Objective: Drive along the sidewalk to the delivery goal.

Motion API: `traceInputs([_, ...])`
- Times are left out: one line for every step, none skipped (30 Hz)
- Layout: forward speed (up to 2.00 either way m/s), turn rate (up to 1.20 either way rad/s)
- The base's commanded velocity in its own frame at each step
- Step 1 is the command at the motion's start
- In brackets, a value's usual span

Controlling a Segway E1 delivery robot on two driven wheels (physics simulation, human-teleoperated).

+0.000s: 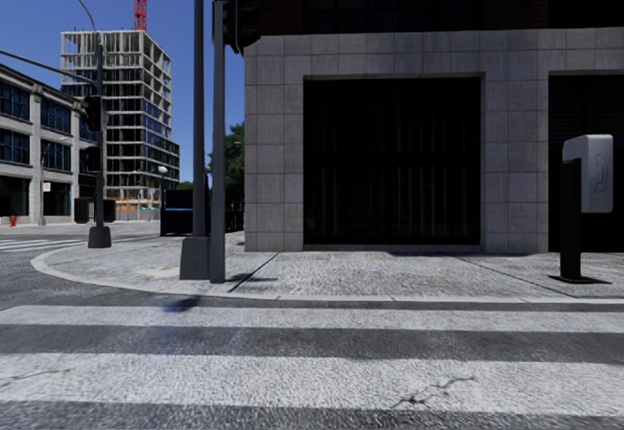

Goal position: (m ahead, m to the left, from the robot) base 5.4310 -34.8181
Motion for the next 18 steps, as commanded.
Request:
traceInputs([2.0,0.0])
traceInputs([2.0,0.0])
traceInputs([2.0,0.0])
traceInputs([2.0,0.0])
traceInputs([2.0,0.0])
traceInputs([2.0,0.0])
traceInputs([2.0,0.0])
traceInputs([2.0,0.0])
traceInputs([2.0,0.0])
traceInputs([2.0,0.0])
traceInputs([2.0,0.0])
traceInputs([2.0,0.0])
traceInputs([2.0,0.0])
traceInputs([2.0,0.0])
traceInputs([1.91,0.0])
traceInputs([1.81,0.0])
traceInputs([1.81,0.0])
traceInputs([1.69,0.0])
